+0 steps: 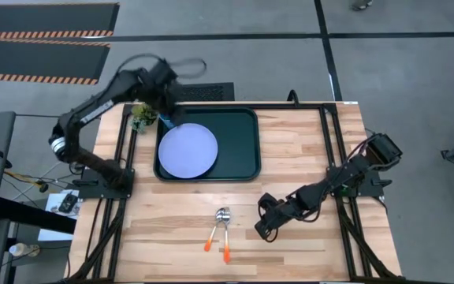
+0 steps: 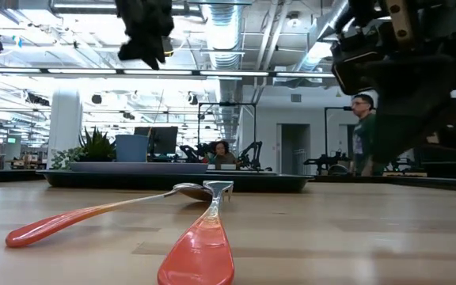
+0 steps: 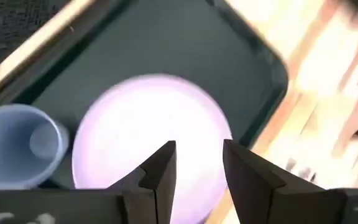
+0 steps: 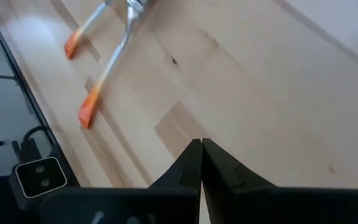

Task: Pick and place plate/cup/fork/spoon on tray
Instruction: Put the orange fork to the right of the light blue plate on the dark green tray

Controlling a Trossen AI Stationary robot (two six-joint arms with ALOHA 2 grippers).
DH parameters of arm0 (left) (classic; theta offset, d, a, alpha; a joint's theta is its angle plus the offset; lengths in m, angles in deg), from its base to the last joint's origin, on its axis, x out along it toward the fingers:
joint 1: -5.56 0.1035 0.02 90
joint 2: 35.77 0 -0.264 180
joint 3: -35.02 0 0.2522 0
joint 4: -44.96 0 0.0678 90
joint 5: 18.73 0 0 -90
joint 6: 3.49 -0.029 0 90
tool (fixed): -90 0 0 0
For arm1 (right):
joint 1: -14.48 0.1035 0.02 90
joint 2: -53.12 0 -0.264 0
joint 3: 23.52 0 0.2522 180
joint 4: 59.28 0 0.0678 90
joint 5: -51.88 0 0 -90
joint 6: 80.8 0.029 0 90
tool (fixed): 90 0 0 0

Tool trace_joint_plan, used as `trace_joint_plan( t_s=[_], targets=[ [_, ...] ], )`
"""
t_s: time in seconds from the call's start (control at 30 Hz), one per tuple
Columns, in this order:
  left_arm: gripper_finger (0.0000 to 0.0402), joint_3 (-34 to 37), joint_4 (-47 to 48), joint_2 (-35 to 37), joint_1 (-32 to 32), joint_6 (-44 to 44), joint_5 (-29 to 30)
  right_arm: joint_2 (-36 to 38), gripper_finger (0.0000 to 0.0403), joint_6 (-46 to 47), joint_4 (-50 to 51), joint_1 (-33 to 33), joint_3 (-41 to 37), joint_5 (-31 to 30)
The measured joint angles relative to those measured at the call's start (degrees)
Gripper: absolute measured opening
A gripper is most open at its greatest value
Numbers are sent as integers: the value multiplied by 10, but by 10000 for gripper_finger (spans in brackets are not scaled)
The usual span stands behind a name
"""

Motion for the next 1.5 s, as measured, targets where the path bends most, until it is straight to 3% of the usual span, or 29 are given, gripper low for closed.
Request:
trace_joint_plan(
  t_s=[0.13,0.37,0.57,0.73,0.87,1.0,1.3,1.5],
  targets=[
    [117,0,33,18,-148,62,144,0,27,34,9,17,0,1],
    [117,0,23,12,-392,221,296,0,27,106,13,56,0,25],
    [119,0,-8,-15,-531,411,414,0,31,148,25,94,0,25],
    [147,0,-41,-83,-603,539,480,0,63,131,65,117,0,23],
    [182,0,-127,-166,-634,618,485,0,96,121,81,139,0,23],
    [201,0,-189,-254,-642,673,452,0,122,115,86,164,0,23],
    [202,-48,-204,-414,-637,766,367,0,143,114,96,211,0,6],
    [201,-105,-176,-460,-644,793,374,0,139,118,98,226,0,-8]
  ],
)
